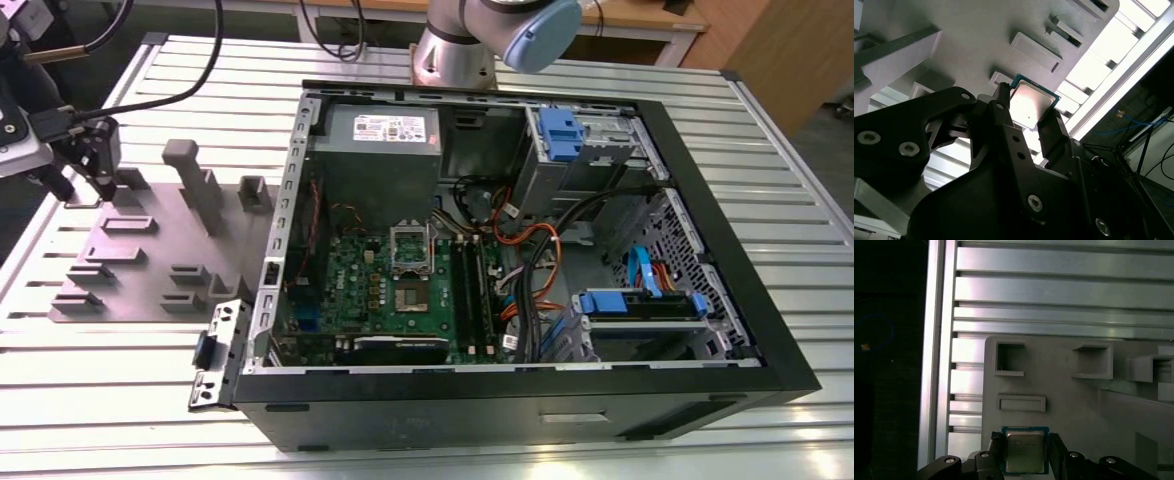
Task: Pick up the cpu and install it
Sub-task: 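Pick up the cpu and move it towards the insertion slot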
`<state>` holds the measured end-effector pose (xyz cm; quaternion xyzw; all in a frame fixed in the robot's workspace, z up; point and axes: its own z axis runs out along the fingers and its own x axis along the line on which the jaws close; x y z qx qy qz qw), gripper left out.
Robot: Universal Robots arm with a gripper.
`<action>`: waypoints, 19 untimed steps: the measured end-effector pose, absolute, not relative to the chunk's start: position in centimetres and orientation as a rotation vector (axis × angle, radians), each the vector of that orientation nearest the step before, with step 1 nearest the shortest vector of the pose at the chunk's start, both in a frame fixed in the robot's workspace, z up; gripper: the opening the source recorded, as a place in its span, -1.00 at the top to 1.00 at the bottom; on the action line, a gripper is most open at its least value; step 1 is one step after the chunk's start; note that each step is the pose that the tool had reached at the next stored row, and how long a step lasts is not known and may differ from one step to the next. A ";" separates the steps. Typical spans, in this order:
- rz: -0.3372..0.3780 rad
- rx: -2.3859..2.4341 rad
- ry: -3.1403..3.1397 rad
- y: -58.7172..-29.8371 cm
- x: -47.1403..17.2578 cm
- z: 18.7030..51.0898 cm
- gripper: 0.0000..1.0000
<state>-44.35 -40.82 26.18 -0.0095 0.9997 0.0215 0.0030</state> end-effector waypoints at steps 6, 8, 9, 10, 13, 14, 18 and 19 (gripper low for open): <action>0.067 -0.030 3.135 -40.8 -44.4 26.3 0.06; 0.067 -0.030 3.135 -40.8 -44.4 26.3 0.06; 0.067 -0.030 3.135 -40.8 -44.4 26.4 0.06; 0.067 -0.030 3.135 -40.8 -44.4 26.4 0.06; 0.067 -0.030 3.135 -40.8 -44.4 26.4 0.06; 0.067 -0.030 3.135 -40.8 -44.4 26.5 0.06; 0.067 -0.030 3.135 -40.8 -44.4 26.5 0.06; 0.067 -0.030 3.135 -40.8 -44.4 26.6 0.06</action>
